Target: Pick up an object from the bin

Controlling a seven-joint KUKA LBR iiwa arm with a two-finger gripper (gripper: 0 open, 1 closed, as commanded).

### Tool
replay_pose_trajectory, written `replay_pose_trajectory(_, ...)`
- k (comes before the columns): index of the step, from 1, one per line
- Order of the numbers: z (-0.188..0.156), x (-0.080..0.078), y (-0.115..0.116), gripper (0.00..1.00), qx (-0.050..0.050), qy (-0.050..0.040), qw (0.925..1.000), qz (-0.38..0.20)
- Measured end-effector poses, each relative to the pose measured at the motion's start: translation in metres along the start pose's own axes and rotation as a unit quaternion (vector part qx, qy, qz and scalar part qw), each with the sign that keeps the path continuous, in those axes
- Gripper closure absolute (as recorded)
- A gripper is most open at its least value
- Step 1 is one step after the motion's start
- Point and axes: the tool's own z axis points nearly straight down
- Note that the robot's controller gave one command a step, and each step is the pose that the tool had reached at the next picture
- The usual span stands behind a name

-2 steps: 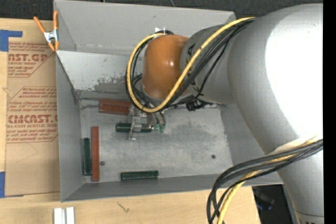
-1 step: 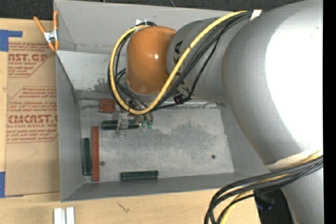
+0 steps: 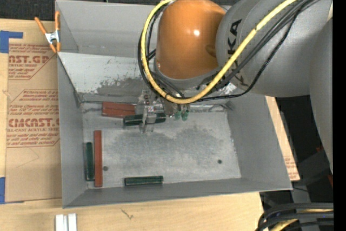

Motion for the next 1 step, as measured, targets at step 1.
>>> replay_pose_trajectory(1,0.0001,0.0001,0.0,1.0,0.0,0.0002,1.0,0.0)
